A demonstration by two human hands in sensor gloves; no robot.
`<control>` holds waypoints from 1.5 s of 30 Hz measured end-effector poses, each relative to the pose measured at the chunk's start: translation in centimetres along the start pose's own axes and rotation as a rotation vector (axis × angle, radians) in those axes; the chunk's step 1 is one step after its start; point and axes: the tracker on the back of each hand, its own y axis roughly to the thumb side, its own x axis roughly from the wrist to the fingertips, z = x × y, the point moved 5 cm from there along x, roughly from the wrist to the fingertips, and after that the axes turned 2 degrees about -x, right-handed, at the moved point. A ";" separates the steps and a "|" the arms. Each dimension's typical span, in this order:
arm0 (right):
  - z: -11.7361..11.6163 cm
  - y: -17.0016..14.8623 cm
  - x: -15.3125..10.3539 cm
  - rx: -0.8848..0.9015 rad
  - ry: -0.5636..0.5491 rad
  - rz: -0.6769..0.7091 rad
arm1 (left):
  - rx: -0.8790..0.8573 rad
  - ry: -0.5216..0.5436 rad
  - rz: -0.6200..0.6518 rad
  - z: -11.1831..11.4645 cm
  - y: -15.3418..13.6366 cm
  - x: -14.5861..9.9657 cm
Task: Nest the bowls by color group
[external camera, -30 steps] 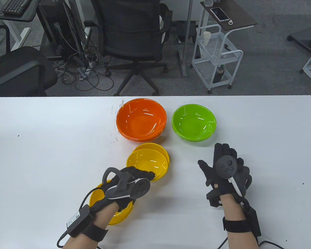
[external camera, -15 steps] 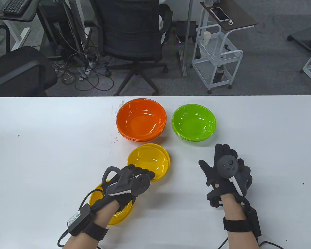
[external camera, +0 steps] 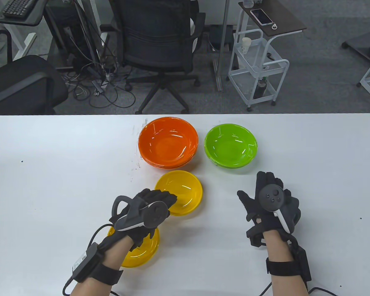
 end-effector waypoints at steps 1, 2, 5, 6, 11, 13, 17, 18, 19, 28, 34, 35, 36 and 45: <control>0.0 0.0 0.0 0.000 0.001 -0.001 | -0.013 -0.001 -0.027 -0.2 -0.8 -0.1; 0.0 -0.1 0.0 0.000 0.002 -0.002 | -0.029 -0.003 -0.054 -0.4 -1.6 -0.2; 0.0 -0.2 0.0 0.002 0.004 -0.006 | -0.051 -0.012 -0.120 -0.6 -3.6 -0.5; -0.1 -0.2 0.0 0.003 0.004 -0.008 | -0.064 -0.025 -0.148 -0.6 -4.3 -0.7; -0.1 -0.4 0.1 0.002 0.010 -0.015 | -0.080 -0.096 -0.248 0.5 -7.2 -1.2; -0.1 -0.4 0.1 0.002 0.012 -0.017 | -0.095 -0.124 -0.269 1.1 -8.0 -1.3; -0.2 -0.5 0.1 0.003 0.014 -0.017 | -0.116 -0.211 -0.317 2.7 -9.2 -1.6; -0.2 -0.5 0.1 0.003 0.014 -0.017 | -0.114 -0.223 -0.323 2.9 -9.4 -1.6; -0.2 -0.5 0.1 0.004 0.015 -0.017 | -0.111 -0.238 -0.326 3.2 -9.5 -1.6; -0.3 -0.7 0.2 0.008 0.018 -0.024 | -0.166 -0.345 -0.321 5.3 -9.6 -1.1; -0.3 -0.8 0.3 0.012 0.018 -0.030 | -0.204 -0.381 -0.287 5.7 -9.1 -1.0; -0.3 -0.8 0.3 0.012 0.019 -0.030 | -0.201 -0.379 -0.287 5.7 -9.1 -0.9; -0.3 -0.9 0.3 0.012 0.019 -0.031 | -0.193 -0.383 -0.283 5.8 -9.1 -0.9; -0.5 -1.1 0.4 0.017 0.024 -0.037 | -0.262 -0.417 -0.259 6.5 -9.9 -1.0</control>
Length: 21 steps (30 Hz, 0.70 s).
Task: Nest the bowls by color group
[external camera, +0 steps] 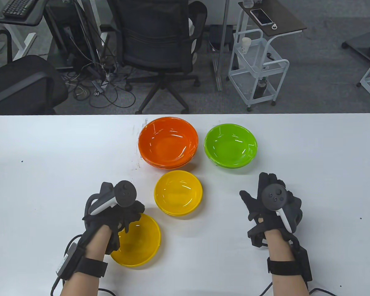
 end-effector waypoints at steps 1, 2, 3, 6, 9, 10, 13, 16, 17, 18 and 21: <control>0.0 0.0 0.0 0.003 0.001 -0.001 | -0.017 0.001 0.003 0.0 -0.2 0.0; 0.0 -0.1 0.0 0.006 0.001 -0.002 | -0.020 0.003 0.005 0.0 -0.3 0.0; 0.0 -0.1 0.0 0.006 0.000 -0.002 | -0.018 0.004 0.008 -0.1 -0.3 -0.1; 0.0 -0.2 0.1 0.007 -0.002 -0.004 | -0.019 0.026 0.013 -0.5 -0.5 -0.3; 0.0 -0.2 0.1 0.006 -0.001 -0.007 | -0.052 0.063 0.022 -1.4 -0.5 -0.8; 0.0 -0.3 0.1 0.007 0.000 -0.008 | -0.067 0.079 0.025 -1.9 -0.5 -1.0; 0.0 -0.3 0.1 0.008 0.000 -0.011 | -0.115 0.111 0.049 -3.3 -0.4 -1.7; 0.0 -0.4 0.2 0.012 -0.001 -0.012 | -0.155 0.167 0.055 -4.7 -0.2 -2.4; 0.0 -0.4 0.2 0.012 -0.001 -0.013 | -0.179 0.182 0.052 -5.1 -0.1 -2.6; 0.0 -0.4 0.2 0.012 -0.001 -0.013 | -0.192 0.206 0.046 -5.5 -0.1 -2.7; -0.1 -0.5 0.2 0.010 0.000 -0.013 | -0.246 0.276 0.031 -6.2 0.3 -2.8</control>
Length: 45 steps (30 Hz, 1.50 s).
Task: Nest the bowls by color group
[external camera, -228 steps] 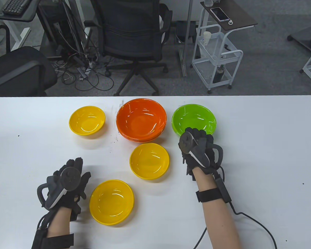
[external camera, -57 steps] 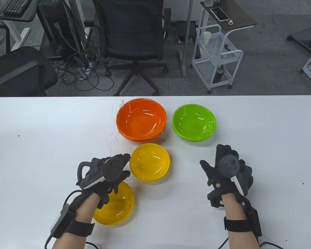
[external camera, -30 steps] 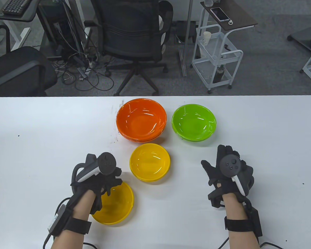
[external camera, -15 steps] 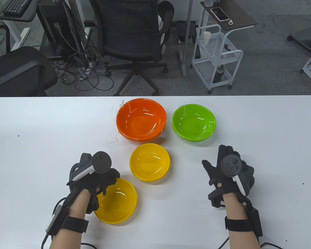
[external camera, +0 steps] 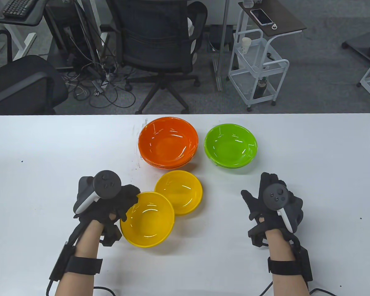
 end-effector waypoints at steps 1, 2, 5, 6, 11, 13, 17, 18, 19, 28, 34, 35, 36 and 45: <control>0.0 0.0 0.0 0.001 0.000 0.000 | -0.015 0.014 -0.005 0.0 0.1 0.1; 0.0 0.0 0.0 0.003 0.001 0.000 | -0.042 0.030 -0.011 0.2 0.3 0.3; 0.0 -0.1 0.0 0.004 0.001 -0.001 | -0.107 0.081 -0.028 0.7 1.0 0.8; 0.0 -0.1 0.0 0.005 0.002 -0.002 | -0.126 0.104 -0.035 0.8 1.3 1.0; 0.0 -0.3 0.1 0.012 0.005 -0.006 | -0.159 0.143 -0.055 2.1 2.3 1.9; 0.0 -0.3 0.1 0.012 0.007 -0.008 | -0.138 0.151 -0.073 2.7 2.7 2.3; 0.0 -0.4 0.1 0.016 0.010 -0.010 | -0.094 0.178 -0.092 3.5 3.3 2.7; 0.0 -0.4 0.1 0.017 0.010 -0.011 | -0.089 0.190 -0.102 3.6 3.3 2.7; 0.0 -0.4 0.1 0.019 0.010 -0.011 | -0.084 0.193 -0.102 3.7 3.4 2.8; -0.1 -0.5 0.2 0.021 0.011 -0.012 | -0.012 0.186 -0.137 4.6 3.5 3.4; -0.1 -0.5 0.2 0.019 0.011 -0.012 | 0.016 0.183 -0.139 4.6 3.4 3.3; -0.1 -0.5 0.2 0.020 0.011 -0.012 | 0.034 0.179 -0.137 4.7 3.4 3.3; -0.1 -0.5 0.2 0.019 0.011 -0.012 | 0.054 0.179 -0.140 4.7 3.3 3.3; -0.2 -0.5 0.2 0.015 0.008 -0.011 | 0.170 0.184 -0.114 4.7 3.7 2.7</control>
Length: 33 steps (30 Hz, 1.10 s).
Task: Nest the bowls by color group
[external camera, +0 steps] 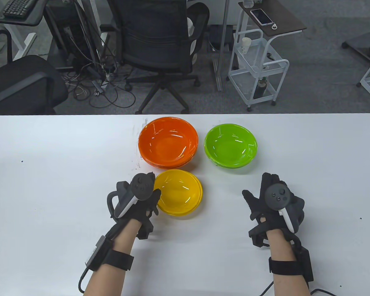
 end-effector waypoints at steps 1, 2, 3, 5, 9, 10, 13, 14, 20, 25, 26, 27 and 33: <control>0.0 0.0 0.0 -0.001 -0.001 0.000 | 0.012 0.005 0.008 -0.3 0.0 -0.1; 0.1 0.0 0.0 0.000 -0.006 0.002 | 0.017 0.013 0.012 -0.5 -0.1 -0.3; 0.2 0.0 0.0 0.006 -0.026 0.008 | 0.016 0.031 0.015 -1.0 -0.4 -0.5; 0.3 0.0 -0.1 0.006 -0.037 0.009 | 0.001 0.062 0.021 -1.8 -1.0 -0.9; 0.3 -0.1 -0.1 0.006 -0.038 0.005 | 0.051 0.135 0.006 -3.6 -3.1 -2.1; 0.3 -0.1 -0.1 0.006 -0.037 0.005 | 0.072 0.157 -0.007 -4.0 -4.0 -2.5; 0.3 -0.1 -0.1 0.002 -0.039 0.004 | 0.089 0.206 -0.038 -4.7 -6.5 -3.5; 0.3 -0.2 -0.1 0.002 -0.041 0.004 | 0.087 0.210 -0.053 -4.8 -7.4 -3.9; 1.0 0.0 -0.4 0.000 -0.111 0.035 | -0.004 0.236 -0.062 -4.7 -9.7 -5.6; 1.1 -0.1 -0.4 -0.003 -0.115 0.038 | 0.061 0.254 -0.071 -4.8 -10.6 -6.2; 1.1 -0.1 -0.4 -0.002 -0.114 0.039 | 0.074 0.254 -0.076 -4.8 -10.7 -6.3; 1.0 0.0 -0.4 -0.005 -0.110 0.041 | 0.095 0.247 -0.086 -4.8 -11.0 -6.3; 1.0 0.7 -0.7 -0.025 -0.107 0.066 | 0.071 0.252 -0.119 -5.1 -12.4 -6.3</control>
